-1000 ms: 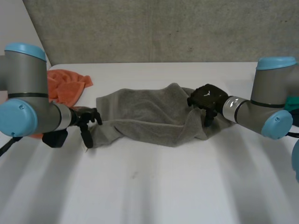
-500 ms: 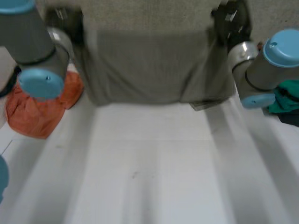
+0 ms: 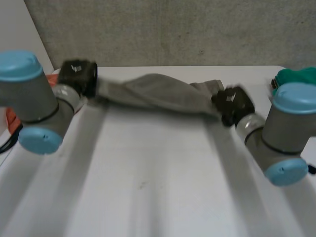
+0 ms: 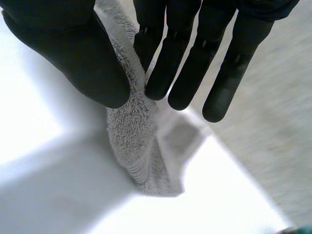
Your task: Fold the laundry.
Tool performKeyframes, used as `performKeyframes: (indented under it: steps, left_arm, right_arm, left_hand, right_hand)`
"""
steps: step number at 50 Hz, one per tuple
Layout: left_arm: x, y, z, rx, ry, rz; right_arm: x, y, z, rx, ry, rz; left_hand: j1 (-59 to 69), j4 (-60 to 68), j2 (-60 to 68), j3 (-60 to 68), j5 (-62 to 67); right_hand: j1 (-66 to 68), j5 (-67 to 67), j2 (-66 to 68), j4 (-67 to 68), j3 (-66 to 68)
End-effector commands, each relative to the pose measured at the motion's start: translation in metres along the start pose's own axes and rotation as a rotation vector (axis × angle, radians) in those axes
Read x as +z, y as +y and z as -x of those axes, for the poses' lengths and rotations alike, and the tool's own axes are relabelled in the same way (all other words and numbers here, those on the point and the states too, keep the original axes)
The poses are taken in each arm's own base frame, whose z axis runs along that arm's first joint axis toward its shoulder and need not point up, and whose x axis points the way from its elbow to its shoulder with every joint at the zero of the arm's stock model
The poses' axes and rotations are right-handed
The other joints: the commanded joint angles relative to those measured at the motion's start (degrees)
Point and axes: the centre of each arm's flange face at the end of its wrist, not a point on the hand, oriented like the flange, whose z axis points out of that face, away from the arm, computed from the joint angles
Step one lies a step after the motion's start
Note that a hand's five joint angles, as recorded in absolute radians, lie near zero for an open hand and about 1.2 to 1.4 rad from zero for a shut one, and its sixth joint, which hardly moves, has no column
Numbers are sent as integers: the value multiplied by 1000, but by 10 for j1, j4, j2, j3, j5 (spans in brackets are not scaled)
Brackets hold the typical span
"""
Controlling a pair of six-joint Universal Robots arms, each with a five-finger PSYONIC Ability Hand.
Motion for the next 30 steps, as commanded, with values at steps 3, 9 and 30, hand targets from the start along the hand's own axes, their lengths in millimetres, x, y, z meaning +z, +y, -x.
performKeyframes:
  steps: [3, 9, 30]
  left_arm:
    - [-19, 33, 6, 84, 32, 119]
    - [-26, 23, 14, 85, 34, 100]
    - [-27, -3, 20, 83, 35, 30]
  right_arm:
    - [-2, 13, 4, 71, -69, 88]
    - [6, -8, -23, 63, -37, 66]
    - [67, 26, -23, -487, -267, 15]
  left_hand:
    - [145, 116, 114, 120, 134]
    - [145, 116, 114, 120, 134]
    - [145, 116, 114, 120, 134]
  right_hand:
    - [-9, -29, -34, -44, -39]
    - [-347, -367, -372, -382, -377]
    - [-352, -372, -377, -387, -382]
